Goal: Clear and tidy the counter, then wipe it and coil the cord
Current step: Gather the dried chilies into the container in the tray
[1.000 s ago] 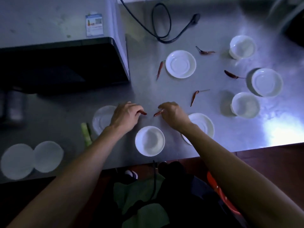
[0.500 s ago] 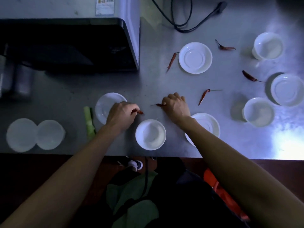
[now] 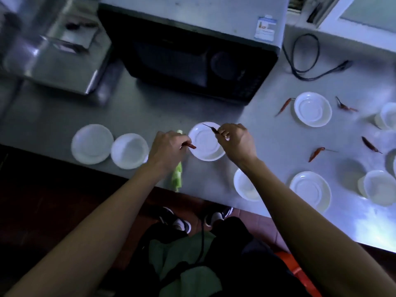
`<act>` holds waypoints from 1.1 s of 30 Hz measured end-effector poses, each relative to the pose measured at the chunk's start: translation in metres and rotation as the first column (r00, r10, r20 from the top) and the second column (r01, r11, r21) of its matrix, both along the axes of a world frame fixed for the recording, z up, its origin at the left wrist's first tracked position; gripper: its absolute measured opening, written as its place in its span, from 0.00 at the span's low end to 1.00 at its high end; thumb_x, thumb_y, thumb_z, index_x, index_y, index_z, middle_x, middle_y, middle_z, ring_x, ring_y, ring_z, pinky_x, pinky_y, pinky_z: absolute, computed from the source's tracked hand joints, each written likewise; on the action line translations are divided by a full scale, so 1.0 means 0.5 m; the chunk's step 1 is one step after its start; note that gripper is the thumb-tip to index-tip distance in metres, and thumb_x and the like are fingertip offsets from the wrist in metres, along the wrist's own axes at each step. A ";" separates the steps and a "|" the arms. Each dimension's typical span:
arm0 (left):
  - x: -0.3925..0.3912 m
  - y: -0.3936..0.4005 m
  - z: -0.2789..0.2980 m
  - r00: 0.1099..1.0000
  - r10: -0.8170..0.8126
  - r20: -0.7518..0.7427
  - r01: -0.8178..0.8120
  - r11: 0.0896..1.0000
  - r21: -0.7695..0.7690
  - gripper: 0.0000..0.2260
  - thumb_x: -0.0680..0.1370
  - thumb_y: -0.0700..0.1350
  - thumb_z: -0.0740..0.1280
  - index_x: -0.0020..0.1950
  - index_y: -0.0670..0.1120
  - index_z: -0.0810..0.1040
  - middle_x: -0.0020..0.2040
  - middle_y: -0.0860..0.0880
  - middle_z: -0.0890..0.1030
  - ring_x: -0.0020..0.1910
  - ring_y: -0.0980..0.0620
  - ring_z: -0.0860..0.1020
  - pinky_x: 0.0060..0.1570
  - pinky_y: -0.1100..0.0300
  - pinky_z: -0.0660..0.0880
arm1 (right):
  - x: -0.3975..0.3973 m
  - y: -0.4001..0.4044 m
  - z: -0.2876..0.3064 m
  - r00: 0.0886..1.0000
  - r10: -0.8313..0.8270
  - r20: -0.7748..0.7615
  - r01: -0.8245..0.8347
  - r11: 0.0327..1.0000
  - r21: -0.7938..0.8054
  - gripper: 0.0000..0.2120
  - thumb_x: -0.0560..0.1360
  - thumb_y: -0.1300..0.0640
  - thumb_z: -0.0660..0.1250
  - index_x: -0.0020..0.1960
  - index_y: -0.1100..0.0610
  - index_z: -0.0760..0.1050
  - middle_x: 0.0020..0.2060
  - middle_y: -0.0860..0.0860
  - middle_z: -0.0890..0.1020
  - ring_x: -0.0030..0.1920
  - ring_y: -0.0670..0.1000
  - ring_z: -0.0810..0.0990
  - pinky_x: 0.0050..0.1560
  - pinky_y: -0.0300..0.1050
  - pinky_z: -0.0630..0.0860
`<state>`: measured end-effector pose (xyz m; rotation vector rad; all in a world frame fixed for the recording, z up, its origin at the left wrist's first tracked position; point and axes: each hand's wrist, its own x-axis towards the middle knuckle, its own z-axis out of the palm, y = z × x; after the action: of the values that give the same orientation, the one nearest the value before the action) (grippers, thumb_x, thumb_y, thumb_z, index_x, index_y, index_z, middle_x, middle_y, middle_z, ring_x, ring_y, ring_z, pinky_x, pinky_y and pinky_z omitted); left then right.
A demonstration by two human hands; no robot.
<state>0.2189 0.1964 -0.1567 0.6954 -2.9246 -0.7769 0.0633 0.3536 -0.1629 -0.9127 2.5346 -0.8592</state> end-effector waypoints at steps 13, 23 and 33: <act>0.396 -0.281 0.042 0.940 0.333 -0.071 -0.337 0.939 -0.069 0.08 0.74 0.41 0.69 0.49 0.51 0.86 0.47 0.52 0.86 0.49 0.45 0.81 0.53 0.48 0.73 | 0.297 -0.360 0.072 0.942 0.324 -0.092 -0.326 0.945 -0.007 0.07 0.76 0.51 0.71 0.46 0.54 0.82 0.44 0.52 0.84 0.45 0.56 0.82 0.42 0.51 0.78; 0.619 -0.361 0.037 0.828 0.560 -0.026 -0.556 0.814 -0.168 0.04 0.75 0.44 0.72 0.48 0.50 0.84 0.49 0.51 0.81 0.52 0.48 0.77 0.49 0.49 0.71 | 0.468 -0.550 0.082 0.824 0.560 -0.081 -0.563 0.826 -0.014 0.06 0.77 0.53 0.70 0.49 0.55 0.83 0.43 0.52 0.85 0.50 0.56 0.80 0.53 0.54 0.76; 0.687 -0.552 0.038 0.778 0.629 0.000 -0.614 0.759 -0.218 0.06 0.76 0.44 0.71 0.53 0.49 0.82 0.49 0.53 0.80 0.52 0.49 0.76 0.51 0.51 0.69 | 0.527 -0.785 0.038 0.754 0.654 -0.054 -0.656 0.753 -0.046 0.04 0.76 0.55 0.70 0.49 0.55 0.81 0.42 0.51 0.84 0.47 0.55 0.80 0.48 0.55 0.77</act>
<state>0.5623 -0.0794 -0.1378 1.5747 -2.4837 -0.3651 0.3267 -0.0390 -0.1439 -1.7046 1.9584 -0.6845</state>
